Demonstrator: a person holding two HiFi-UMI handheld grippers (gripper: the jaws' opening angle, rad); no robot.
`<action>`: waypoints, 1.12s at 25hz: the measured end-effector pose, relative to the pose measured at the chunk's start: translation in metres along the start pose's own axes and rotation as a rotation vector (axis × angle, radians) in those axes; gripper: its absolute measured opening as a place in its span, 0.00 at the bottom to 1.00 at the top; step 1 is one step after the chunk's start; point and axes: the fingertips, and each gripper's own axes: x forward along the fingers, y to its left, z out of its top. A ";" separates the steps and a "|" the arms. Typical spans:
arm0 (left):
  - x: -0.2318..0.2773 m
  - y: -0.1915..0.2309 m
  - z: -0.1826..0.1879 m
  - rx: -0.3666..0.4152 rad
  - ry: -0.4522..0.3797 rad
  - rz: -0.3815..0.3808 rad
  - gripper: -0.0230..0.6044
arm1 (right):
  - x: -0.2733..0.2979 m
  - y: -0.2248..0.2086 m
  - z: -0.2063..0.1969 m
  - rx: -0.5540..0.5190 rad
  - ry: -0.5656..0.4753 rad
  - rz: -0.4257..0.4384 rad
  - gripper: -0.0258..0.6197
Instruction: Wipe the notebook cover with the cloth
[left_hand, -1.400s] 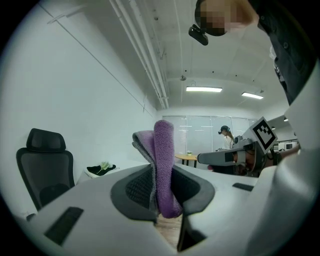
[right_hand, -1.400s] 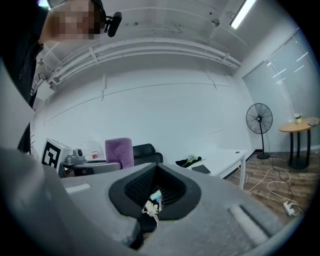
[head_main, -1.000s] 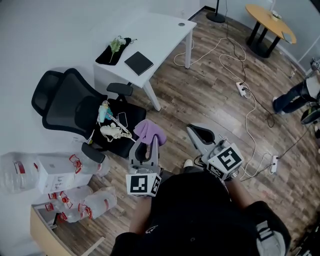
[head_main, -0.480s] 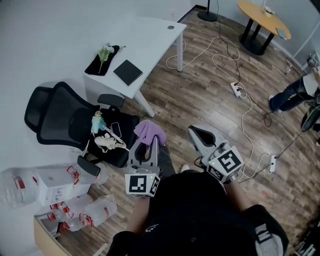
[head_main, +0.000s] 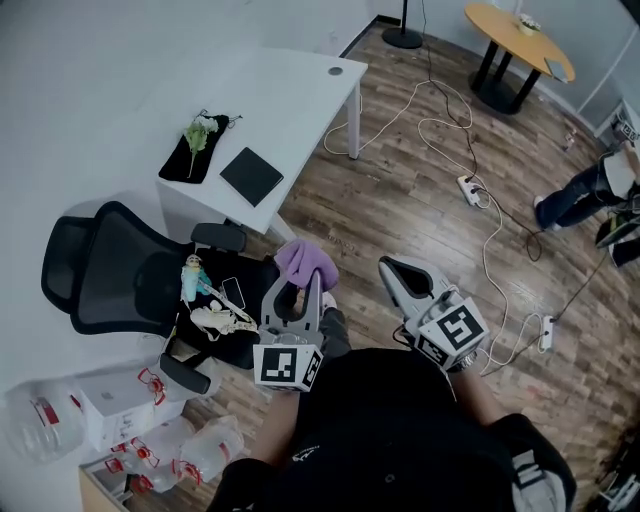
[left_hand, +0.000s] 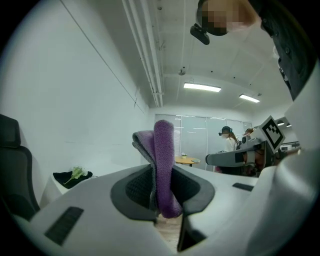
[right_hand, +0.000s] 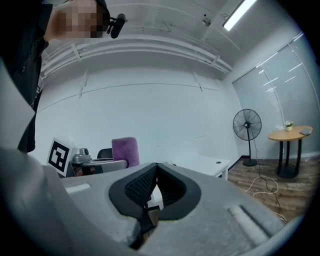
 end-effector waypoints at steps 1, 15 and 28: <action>0.008 0.010 0.001 -0.004 0.002 -0.003 0.17 | 0.012 -0.003 0.002 0.000 0.003 -0.003 0.05; 0.100 0.154 0.022 -0.020 -0.002 -0.058 0.17 | 0.175 -0.035 0.027 -0.012 0.023 -0.051 0.05; 0.126 0.214 0.026 -0.047 -0.007 -0.053 0.17 | 0.243 -0.043 0.035 -0.010 0.027 -0.057 0.05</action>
